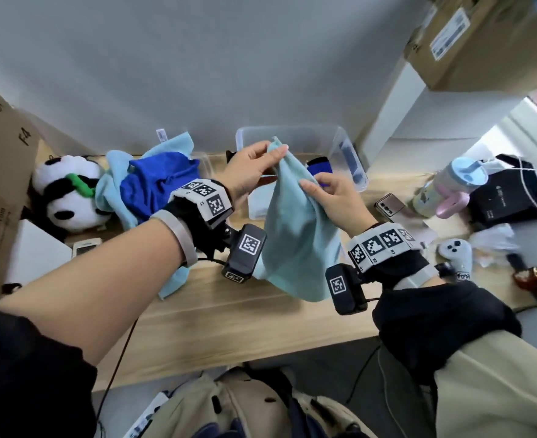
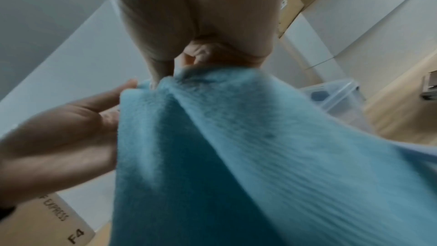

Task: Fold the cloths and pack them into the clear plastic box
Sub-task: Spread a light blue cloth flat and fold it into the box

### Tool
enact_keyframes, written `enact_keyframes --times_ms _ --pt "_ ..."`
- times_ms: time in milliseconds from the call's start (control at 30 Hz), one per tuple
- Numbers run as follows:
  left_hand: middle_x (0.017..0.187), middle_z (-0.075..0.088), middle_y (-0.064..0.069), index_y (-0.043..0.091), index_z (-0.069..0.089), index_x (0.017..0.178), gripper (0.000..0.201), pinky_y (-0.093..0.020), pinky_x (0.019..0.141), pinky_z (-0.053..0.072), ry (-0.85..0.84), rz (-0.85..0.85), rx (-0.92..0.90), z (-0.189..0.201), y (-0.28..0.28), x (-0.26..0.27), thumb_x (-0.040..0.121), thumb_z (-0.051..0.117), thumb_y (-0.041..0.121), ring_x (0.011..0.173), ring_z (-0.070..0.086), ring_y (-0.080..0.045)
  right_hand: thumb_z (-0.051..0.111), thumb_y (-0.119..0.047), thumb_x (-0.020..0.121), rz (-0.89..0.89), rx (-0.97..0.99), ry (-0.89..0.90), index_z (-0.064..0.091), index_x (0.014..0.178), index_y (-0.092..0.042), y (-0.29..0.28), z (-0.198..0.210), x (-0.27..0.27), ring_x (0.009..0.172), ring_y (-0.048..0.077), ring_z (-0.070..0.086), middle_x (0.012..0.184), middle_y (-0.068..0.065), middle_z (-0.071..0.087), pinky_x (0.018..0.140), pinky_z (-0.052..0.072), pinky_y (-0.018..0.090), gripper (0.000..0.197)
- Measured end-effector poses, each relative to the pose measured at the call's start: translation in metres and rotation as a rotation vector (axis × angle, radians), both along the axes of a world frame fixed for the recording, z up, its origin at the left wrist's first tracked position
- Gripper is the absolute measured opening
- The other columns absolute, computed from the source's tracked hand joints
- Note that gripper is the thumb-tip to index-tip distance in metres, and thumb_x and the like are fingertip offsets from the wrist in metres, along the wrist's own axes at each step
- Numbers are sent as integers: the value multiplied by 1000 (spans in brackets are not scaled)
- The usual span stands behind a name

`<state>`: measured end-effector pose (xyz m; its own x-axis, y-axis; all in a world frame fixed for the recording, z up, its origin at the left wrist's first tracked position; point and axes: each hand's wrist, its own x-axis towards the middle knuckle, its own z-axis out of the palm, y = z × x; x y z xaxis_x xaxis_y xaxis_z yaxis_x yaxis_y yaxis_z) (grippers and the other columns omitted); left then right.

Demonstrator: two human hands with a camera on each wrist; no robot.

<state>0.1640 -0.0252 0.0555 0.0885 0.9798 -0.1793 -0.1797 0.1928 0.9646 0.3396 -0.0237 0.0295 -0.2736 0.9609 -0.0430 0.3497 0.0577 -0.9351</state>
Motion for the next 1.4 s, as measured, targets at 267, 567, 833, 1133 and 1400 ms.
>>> enact_keyframes --times_ms 267,567,833,1133,1400 --pt "58 49 11 22 51 63 30 -20 61 39 46 309 127 2 1 5 92 55 23 57 44 -5 71 -30 80 120 -120 -311 67 88 -17 -9 -36 70 65 5 64 66 -13 68 66 49 19 16" --pt "58 42 8 19 52 62 29 -22 62 33 258 595 128 -29 -3 -17 90 58 22 60 35 -6 58 -18 90 -243 -60 -201 66 92 4 -3 -39 116 60 15 44 65 4 53 57 35 20 23" --pt "55 38 13 21 45 60 31 -24 62 30 299 629 142 -19 -2 -27 86 56 33 60 32 -7 71 -15 80 -430 199 108 58 69 -26 28 34 121 53 -9 50 64 -13 62 58 40 9 20" --pt "72 44 -5 22 48 63 26 -30 66 36 132 652 143 14 8 -38 88 52 27 74 41 -19 70 -35 70 -305 95 477 64 77 -21 15 69 122 72 6 63 72 -10 70 70 51 21 17" --pt "82 48 -9 9 60 87 15 -27 69 33 481 427 -139 -120 -52 -34 93 52 20 81 42 -14 87 -60 29 -205 -504 259 68 84 -12 -17 -72 135 64 7 66 73 -3 73 59 52 19 75"
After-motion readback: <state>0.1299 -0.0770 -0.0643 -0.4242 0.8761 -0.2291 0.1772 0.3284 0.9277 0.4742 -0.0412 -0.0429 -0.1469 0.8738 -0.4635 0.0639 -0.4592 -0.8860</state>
